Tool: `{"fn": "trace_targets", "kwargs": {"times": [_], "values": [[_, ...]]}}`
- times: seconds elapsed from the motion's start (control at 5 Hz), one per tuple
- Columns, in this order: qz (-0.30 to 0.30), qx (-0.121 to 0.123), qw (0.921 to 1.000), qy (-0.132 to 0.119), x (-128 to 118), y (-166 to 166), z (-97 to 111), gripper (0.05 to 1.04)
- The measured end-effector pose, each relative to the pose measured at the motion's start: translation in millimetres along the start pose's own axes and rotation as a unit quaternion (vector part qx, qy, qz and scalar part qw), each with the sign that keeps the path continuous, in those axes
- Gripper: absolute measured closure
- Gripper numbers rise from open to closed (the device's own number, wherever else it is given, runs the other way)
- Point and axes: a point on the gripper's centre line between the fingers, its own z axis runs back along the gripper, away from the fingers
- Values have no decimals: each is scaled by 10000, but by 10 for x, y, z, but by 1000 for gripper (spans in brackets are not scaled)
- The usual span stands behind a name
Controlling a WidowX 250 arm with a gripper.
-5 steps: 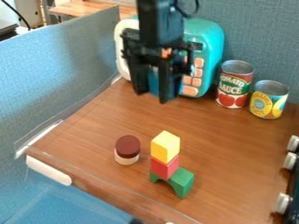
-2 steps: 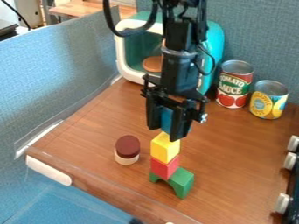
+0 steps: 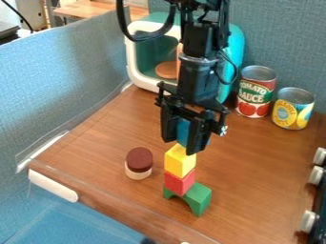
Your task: Put the blue cube on top of the yellow cube in the tower
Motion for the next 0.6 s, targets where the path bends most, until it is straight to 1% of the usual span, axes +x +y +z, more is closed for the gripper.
{"fn": "trace_targets", "kwargs": {"times": [0.2,0.4,0.6], "values": [[-3,-17,9999,123,-56,-15,-58,487],[44,-20,9998,185,-100,15,-109,487],[97,-29,9998,183,-110,46,-113,487]]}}
